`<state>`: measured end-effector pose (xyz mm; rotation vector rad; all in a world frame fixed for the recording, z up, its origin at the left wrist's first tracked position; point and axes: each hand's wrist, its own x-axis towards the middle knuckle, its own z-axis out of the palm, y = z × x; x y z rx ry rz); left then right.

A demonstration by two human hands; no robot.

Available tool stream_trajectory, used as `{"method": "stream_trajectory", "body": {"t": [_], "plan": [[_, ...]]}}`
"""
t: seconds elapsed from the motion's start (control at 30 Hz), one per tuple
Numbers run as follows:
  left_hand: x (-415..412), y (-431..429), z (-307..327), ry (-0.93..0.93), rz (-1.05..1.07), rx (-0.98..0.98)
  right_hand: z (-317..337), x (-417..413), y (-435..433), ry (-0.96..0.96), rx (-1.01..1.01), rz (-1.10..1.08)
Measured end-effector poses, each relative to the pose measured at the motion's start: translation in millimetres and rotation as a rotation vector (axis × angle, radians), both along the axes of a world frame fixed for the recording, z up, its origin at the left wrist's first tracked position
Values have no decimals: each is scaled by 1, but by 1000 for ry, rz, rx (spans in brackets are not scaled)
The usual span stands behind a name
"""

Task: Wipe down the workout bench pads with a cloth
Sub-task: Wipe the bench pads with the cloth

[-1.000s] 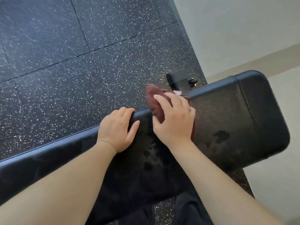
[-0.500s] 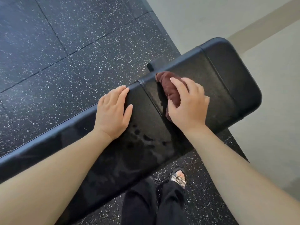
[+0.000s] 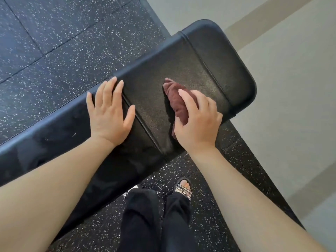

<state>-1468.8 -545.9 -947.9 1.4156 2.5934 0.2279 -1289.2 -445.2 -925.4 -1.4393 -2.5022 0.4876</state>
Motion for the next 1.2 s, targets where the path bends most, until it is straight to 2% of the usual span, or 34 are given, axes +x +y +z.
{"method": "stream_trajectory", "body": {"t": [0.23, 0.47, 0.57, 0.67, 0.77, 0.9, 1.0, 1.2], "plan": [[18, 3, -2, 9, 49, 14, 0, 26, 52, 97, 9, -226], [19, 4, -1, 18, 59, 27, -5, 39, -4, 155, -1, -126], [19, 4, -3, 28, 56, 27, -6, 37, -40, 134, -31, -1], [17, 3, -4, 32, 53, 42, -7, 38, -27, 103, 7, 137], [17, 1, -5, 37, 45, 54, -5, 37, -2, 95, 13, 103], [15, -4, -6, -1, 23, 54, -7, 32, -29, 88, 26, 25], [19, -33, -4, -37, -44, 70, -11, 28, -67, 110, 63, 52], [19, -156, -1, -12, -61, 55, -17, 6, -155, 137, 74, 170]]}}
